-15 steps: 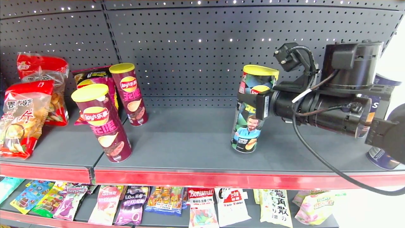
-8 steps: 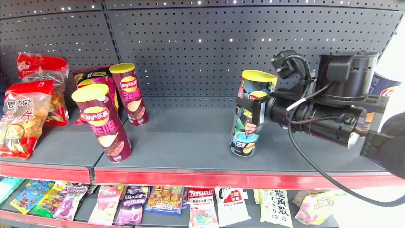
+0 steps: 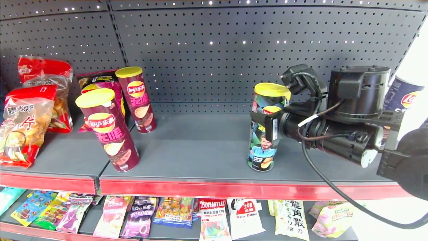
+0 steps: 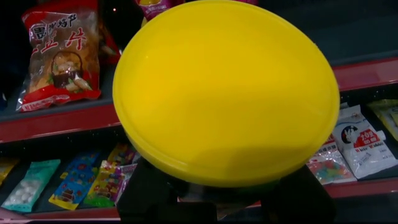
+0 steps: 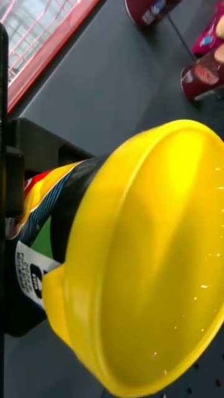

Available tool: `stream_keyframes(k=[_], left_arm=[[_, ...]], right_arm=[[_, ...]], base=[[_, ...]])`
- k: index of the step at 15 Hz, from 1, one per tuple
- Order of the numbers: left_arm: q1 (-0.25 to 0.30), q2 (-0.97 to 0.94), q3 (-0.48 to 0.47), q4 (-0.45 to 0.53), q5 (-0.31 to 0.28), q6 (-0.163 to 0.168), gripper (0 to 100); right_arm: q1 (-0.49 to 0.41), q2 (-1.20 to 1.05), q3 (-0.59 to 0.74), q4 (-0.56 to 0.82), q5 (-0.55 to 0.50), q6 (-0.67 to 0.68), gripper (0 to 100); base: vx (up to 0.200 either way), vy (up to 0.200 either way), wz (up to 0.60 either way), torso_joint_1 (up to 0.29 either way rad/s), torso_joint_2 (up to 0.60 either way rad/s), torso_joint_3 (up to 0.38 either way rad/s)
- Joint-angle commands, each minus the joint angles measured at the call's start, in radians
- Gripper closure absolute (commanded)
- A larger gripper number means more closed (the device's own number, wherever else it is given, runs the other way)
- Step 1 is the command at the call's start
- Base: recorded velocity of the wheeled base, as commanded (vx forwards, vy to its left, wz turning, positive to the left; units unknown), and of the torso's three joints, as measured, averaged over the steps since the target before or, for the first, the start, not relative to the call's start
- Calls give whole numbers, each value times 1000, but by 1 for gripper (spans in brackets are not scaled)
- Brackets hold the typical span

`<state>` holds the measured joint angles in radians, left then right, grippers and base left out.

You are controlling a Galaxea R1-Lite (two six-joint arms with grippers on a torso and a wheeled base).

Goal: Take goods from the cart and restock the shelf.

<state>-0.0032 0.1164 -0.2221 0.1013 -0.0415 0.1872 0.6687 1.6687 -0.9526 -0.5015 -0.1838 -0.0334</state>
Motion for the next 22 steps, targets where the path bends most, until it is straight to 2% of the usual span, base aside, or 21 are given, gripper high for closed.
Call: stream_keyframes(k=[1,6,10,16,22], left_arm=[[0,0,3,0,0,0,100],[0,-1,4,0,0,0,100],[0,-1,4,0,0,0,100],[0,-1,14,0,0,0,100],[0,-1,18,0,2,0,100]], right_arm=[[17,3,5,0,-8,3,100],[55,5,34,-6,-8,7,100],[60,34,37,-84,-9,1,100],[61,14,41,-84,-22,-2,100],[86,-6,107,-84,-23,0,100]], base=[[0,0,0,0,0,0],[0,0,0,0,0,0],[0,0,0,0,0,0],[0,0,0,0,0,0],[0,0,0,0,0,0]])
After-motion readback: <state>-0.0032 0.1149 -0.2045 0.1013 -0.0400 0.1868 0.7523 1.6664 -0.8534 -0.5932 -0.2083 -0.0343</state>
